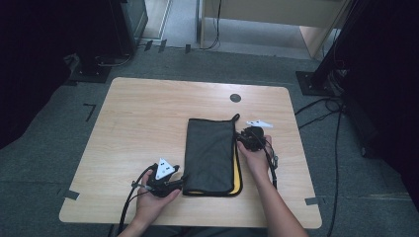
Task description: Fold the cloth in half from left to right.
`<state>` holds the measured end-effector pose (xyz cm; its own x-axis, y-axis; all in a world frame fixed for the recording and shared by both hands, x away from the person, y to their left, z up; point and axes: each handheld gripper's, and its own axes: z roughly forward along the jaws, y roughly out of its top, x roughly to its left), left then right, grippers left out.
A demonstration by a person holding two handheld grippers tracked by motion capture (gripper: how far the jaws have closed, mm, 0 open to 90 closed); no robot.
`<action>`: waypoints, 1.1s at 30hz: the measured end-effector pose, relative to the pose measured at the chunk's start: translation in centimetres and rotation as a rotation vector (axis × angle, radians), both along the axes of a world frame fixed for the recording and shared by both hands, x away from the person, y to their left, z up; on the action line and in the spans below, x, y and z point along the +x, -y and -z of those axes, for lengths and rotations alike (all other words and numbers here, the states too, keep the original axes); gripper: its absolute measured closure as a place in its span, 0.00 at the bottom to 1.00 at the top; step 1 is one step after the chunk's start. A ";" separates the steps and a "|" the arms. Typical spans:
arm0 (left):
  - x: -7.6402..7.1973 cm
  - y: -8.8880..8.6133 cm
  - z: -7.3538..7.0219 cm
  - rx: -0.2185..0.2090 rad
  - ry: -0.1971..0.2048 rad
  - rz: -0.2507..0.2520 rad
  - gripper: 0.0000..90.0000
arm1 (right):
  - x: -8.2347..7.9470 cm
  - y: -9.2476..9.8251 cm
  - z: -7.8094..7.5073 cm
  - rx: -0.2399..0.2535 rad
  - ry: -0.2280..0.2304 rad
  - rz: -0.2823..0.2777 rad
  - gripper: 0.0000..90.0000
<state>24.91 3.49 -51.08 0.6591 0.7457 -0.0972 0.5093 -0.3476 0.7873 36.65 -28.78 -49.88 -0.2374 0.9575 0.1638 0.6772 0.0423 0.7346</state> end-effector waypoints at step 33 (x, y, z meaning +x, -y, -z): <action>-0.1 0.2 0.1 0.015 0.002 0.011 0.55 | -6.6 -0.9 1.2 0.132 -0.063 -0.109 0.98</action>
